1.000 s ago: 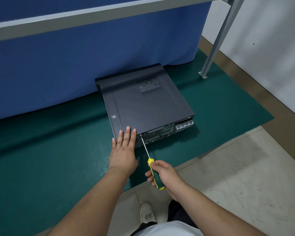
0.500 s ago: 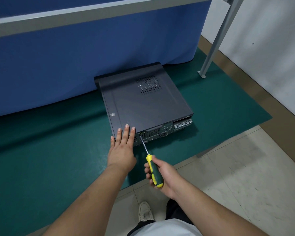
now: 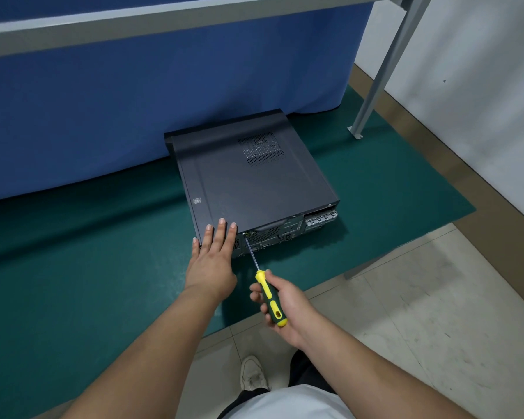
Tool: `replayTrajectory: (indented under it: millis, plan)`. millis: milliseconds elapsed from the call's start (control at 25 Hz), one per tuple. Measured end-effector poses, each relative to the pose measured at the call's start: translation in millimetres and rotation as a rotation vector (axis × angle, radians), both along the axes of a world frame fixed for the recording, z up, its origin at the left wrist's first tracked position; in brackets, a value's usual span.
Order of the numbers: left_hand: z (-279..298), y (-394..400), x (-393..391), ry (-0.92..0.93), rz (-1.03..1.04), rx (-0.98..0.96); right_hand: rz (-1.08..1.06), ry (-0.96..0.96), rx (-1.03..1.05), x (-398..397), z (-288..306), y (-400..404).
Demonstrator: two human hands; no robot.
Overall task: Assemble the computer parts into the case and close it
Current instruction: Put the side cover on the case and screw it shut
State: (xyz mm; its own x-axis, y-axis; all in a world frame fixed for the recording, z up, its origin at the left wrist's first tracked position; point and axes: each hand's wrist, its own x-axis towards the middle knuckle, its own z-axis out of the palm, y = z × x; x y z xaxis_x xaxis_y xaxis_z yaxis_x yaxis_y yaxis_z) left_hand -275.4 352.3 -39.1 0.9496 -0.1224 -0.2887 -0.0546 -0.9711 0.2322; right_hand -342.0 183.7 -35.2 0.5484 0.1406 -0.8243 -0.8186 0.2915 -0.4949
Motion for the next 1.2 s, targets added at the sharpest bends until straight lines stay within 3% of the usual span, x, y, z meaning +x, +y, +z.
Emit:
replayTrajectory:
  millis: [200,400,440,560,640,840,1000,1080,1200]
  plan:
    - [8.8,-2.9,3.2,0.025,0.032,-0.073,-0.037,-0.107,-0.083,-0.9,0.5,3.3]
    - [14.3,-19.6,-17.8,-0.391,0.4,-0.561,-0.04,0.043,0.04,3.4,5.7,-1.0]
    - [13.6,-27.0,-22.6,-0.325,0.517,-0.67,-0.065,0.058,0.042,3.6,5.1,0.9]
    - [14.8,-44.7,-16.5,0.357,0.917,-1.193,-0.128,0.077,0.083,4.3,5.2,4.4]
    - [16.9,-48.0,-9.6,0.553,0.976,-1.416,-0.14,0.065,0.149,4.9,6.5,2.5]
    - [19.0,-40.9,-2.1,0.518,1.031,-1.37,0.019,-0.085,0.046,-4.0,6.1,6.0]
    - [19.1,-42.8,3.7,0.49,1.057,-1.315,-0.01,-0.213,-0.144,-13.9,0.9,15.0]
    - [20.3,-44.7,3.0,0.514,1.043,-1.321,-0.053,-0.123,-0.098,-11.2,3.1,11.6]
    - [21.4,-40.9,0.7,0.576,0.972,-1.453,-0.069,0.062,0.165,-5.6,9.8,3.6]
